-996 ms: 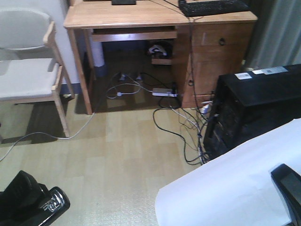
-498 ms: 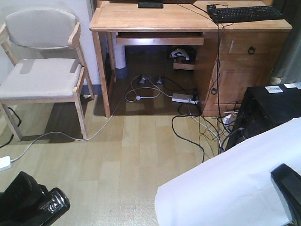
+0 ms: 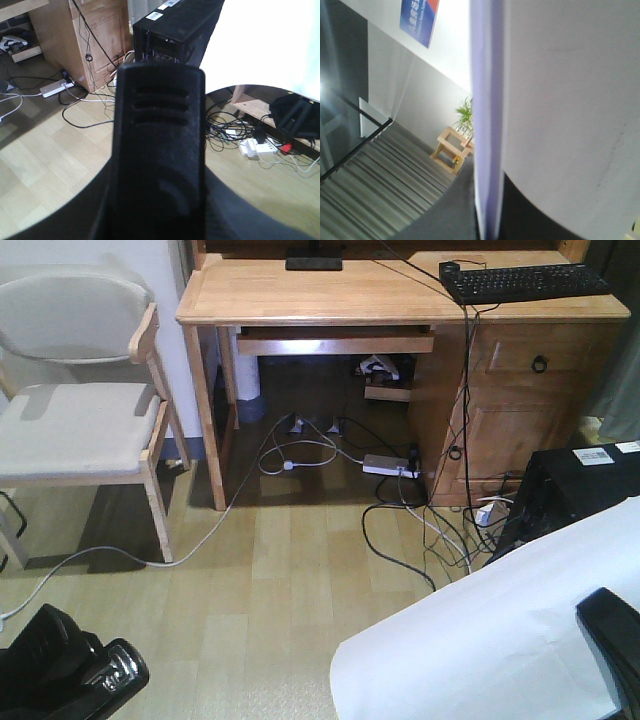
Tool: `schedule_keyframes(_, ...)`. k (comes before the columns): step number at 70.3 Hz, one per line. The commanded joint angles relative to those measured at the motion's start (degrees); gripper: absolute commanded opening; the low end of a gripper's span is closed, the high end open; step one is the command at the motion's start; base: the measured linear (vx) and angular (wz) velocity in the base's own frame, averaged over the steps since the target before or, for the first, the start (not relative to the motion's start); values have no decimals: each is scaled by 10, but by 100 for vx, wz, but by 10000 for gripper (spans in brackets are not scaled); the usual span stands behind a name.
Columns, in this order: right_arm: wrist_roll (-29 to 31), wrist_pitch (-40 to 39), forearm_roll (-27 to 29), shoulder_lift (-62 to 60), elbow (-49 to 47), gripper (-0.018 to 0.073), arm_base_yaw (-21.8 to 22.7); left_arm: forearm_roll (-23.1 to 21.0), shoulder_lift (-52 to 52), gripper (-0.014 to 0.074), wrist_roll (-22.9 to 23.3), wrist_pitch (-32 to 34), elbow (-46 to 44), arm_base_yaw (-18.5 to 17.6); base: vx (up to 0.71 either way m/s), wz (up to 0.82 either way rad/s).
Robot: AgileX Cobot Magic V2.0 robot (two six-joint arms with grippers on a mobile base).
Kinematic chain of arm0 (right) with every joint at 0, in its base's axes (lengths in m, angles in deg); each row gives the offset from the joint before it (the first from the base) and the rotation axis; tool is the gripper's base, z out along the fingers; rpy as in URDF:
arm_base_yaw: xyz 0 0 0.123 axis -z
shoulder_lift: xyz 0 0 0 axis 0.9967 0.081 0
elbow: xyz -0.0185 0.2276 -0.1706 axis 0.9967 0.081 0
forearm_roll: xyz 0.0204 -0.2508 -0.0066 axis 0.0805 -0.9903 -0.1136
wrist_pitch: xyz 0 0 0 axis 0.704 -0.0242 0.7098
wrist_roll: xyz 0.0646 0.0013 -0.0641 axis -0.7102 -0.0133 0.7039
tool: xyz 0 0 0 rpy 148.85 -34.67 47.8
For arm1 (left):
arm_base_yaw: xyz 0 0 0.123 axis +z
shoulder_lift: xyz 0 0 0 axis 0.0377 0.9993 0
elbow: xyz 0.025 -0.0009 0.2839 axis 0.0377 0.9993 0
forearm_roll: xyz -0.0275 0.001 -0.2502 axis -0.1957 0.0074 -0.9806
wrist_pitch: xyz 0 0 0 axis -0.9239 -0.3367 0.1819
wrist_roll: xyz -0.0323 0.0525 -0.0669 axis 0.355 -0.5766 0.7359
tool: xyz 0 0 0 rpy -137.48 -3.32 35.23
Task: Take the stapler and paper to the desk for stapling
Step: 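Drive up to the desk edge holding stapler and paper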
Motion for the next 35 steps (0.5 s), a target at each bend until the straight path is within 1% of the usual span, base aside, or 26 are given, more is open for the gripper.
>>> schedule_keyframes(1,8,-44,-4,5,1,-6,-2,-24,2,-6,1,50,-18,-1,25,-11)
schedule_keyframes(35,8,-44,-4,5,1,-6,-2,-24,2,-6,1,50,-18,-1,28,-10)
